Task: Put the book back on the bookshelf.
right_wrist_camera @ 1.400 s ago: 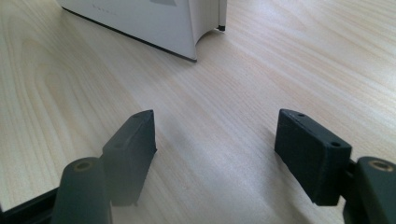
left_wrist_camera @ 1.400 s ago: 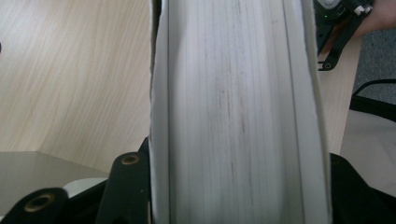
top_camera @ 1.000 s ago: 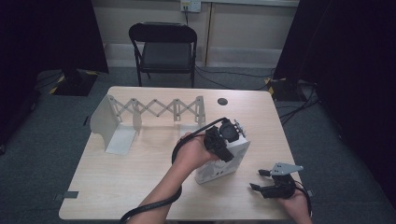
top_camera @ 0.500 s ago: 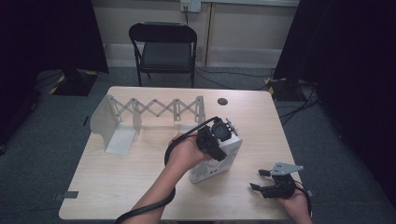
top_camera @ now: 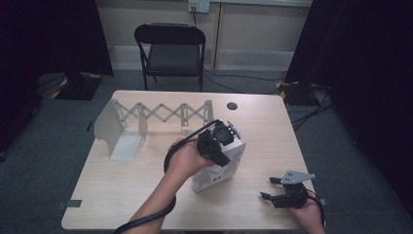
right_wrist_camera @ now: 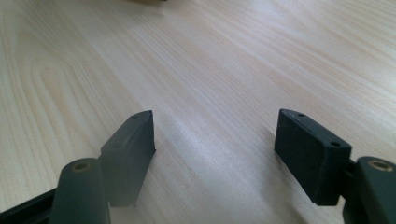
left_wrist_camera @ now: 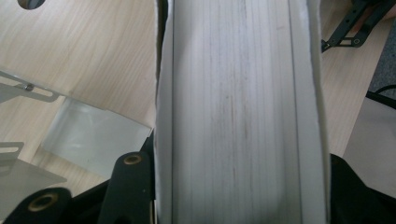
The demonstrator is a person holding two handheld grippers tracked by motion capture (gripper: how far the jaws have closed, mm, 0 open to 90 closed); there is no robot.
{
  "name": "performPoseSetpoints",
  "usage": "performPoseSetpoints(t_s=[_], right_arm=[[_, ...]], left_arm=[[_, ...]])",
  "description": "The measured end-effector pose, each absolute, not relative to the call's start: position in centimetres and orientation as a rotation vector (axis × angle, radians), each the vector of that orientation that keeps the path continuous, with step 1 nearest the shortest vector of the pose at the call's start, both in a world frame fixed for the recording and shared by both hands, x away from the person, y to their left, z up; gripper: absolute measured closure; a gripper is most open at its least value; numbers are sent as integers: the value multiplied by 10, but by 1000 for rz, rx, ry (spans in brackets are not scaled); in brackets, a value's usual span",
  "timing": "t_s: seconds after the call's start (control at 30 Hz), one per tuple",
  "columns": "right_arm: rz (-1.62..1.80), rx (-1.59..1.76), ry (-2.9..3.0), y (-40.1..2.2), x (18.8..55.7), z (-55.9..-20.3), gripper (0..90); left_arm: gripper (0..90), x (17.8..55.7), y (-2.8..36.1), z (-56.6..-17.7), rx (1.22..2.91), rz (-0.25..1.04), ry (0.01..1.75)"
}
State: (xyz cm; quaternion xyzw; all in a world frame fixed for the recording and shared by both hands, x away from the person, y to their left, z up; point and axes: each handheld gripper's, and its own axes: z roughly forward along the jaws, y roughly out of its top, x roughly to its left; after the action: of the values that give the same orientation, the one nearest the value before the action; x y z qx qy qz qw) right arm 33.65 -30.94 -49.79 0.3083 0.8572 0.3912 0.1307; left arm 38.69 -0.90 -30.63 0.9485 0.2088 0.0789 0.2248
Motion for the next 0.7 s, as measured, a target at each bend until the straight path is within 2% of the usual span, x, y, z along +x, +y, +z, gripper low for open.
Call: performPoseSetpoints(t_s=[0.7], right_arm=[[1137, 890, 2493, -309, 337, -498, 279]], left_arm=[[531, 387, 8, -296, 2623, 214, 642]])
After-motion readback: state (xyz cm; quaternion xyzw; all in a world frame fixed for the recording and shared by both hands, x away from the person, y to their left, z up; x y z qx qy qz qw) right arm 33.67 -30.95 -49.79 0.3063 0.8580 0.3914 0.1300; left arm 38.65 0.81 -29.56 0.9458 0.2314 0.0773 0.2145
